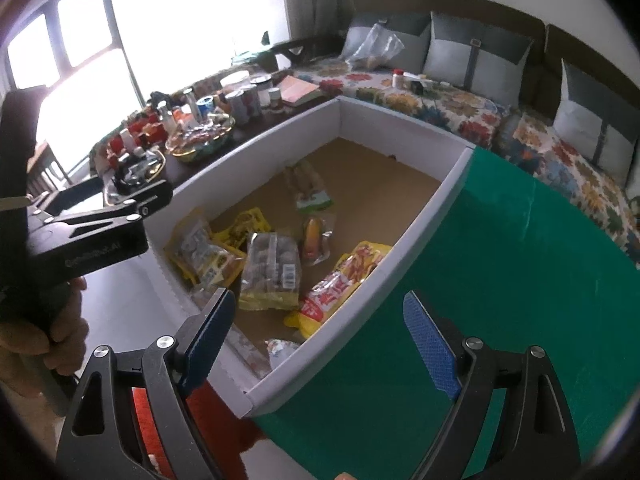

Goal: Organize snacks

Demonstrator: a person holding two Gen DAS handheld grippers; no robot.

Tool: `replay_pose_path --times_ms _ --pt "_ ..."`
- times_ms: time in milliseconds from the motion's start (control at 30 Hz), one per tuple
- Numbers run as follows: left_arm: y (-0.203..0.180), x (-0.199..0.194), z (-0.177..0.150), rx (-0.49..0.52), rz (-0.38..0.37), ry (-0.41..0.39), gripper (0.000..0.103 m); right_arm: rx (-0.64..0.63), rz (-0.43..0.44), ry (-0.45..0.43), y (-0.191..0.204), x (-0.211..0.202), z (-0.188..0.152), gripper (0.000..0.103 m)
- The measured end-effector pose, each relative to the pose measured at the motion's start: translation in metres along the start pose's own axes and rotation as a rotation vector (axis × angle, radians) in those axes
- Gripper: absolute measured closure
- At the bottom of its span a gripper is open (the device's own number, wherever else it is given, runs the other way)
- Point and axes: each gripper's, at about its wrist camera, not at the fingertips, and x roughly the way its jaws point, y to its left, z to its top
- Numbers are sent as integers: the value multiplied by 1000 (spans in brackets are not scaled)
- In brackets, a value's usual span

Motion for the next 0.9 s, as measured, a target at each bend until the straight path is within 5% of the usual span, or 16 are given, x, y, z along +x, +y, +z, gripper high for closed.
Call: replay_pose_path --times_ms 200,367,900 --pt "5 4 -1 23 -15 13 0 4 -38 19 7 4 3 14" --pt "4 2 -4 74 43 16 0 12 -62 10 13 7 5 14" --pt "12 8 -7 44 -38 115 0 26 -103 3 22 8 12 14"
